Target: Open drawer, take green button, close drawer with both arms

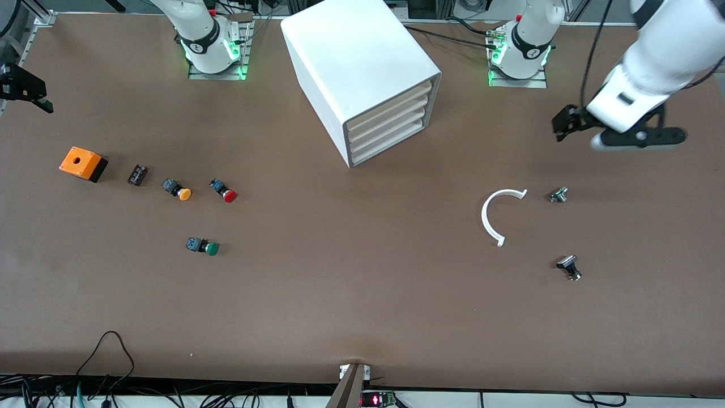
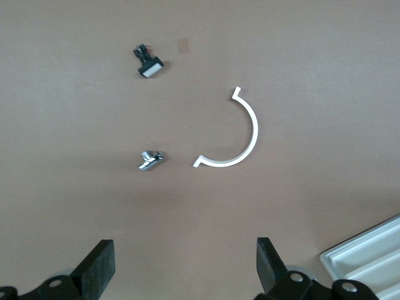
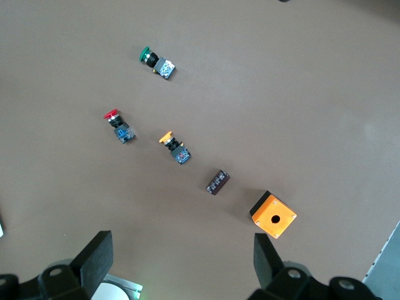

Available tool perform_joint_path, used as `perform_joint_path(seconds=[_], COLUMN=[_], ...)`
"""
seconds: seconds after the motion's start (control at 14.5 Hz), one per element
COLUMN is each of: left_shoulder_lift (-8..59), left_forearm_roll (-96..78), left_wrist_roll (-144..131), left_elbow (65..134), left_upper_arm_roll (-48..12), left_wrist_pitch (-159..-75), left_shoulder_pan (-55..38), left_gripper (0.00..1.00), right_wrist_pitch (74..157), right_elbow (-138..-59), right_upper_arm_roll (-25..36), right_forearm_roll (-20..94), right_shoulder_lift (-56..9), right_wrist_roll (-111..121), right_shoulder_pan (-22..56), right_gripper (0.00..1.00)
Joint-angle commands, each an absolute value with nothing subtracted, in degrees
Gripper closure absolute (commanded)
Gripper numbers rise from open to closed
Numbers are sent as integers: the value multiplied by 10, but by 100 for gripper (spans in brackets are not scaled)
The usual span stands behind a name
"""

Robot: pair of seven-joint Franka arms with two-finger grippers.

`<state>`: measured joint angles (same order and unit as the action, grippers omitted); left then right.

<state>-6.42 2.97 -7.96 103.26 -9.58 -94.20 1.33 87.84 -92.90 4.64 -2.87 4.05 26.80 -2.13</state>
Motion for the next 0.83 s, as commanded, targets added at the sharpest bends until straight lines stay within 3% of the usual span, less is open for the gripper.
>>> perform_joint_path(seconds=[0.0, 0.28, 0.76], left_shoulder_lift=[-60, -37, -36], left_forearm_roll=[16, 10, 18], left_wrist_roll=[-19, -47, -36], left_elbow=[1015, 979, 975], left_upper_arm_roll=[-56, -47, -50], left_wrist_pitch=[-920, -910, -946], left_shoulder_pan=[18, 18, 19], left_gripper=[0, 0, 0], right_wrist_pitch=[881, 877, 876], right_elbow=[-947, -947, -947], right_upper_arm_roll=[46, 45, 44], right_forearm_roll=[-20, -22, -19], right_shoulder_lift=[52, 47, 41], right_wrist_roll=[260, 254, 251], right_shoulder_pan=[-21, -20, -19], right_gripper=[0, 0, 0])
